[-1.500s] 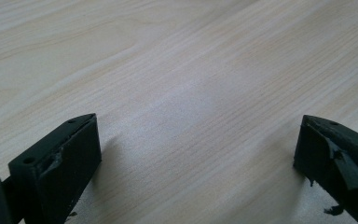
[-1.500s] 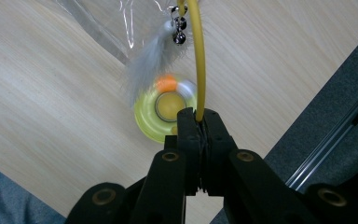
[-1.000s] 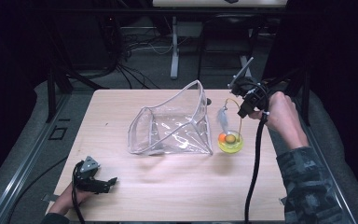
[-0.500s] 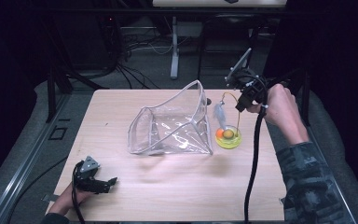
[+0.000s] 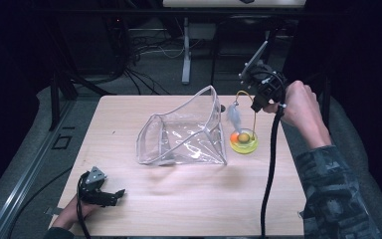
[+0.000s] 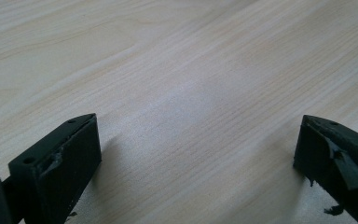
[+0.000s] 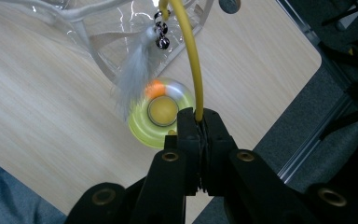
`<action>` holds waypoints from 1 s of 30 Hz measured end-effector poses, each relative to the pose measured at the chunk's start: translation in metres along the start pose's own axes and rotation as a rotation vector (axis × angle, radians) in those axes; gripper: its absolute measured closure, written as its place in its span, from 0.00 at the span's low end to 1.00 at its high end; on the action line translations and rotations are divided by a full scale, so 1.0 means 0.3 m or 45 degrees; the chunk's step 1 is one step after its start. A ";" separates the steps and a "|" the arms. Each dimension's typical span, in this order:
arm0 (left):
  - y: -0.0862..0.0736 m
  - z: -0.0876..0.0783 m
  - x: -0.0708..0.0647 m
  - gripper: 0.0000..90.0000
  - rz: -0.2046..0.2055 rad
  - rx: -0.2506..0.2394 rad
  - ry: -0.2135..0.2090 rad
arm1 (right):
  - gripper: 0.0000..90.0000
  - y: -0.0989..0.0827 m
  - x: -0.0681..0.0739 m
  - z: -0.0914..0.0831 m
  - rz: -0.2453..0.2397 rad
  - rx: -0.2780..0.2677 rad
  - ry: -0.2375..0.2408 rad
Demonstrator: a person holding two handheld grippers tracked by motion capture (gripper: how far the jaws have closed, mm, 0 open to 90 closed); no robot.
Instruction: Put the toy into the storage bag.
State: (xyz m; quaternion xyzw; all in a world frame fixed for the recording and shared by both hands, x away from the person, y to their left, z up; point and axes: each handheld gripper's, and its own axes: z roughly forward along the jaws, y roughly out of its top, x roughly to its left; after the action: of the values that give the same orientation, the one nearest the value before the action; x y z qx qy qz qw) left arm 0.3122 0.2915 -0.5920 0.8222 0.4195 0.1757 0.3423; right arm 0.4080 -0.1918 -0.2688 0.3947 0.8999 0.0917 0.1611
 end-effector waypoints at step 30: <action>0.000 0.000 0.000 0.00 0.002 -0.002 0.000 | 0.98 0.074 0.014 -0.125 -0.019 -0.084 -0.074</action>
State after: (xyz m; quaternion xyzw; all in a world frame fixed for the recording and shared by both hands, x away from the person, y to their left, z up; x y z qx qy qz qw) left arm 0.3124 0.2916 -0.5922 0.8222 0.4188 0.1761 0.3429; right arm 0.4067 -0.1751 -0.2282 0.3848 0.8943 0.1086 0.2008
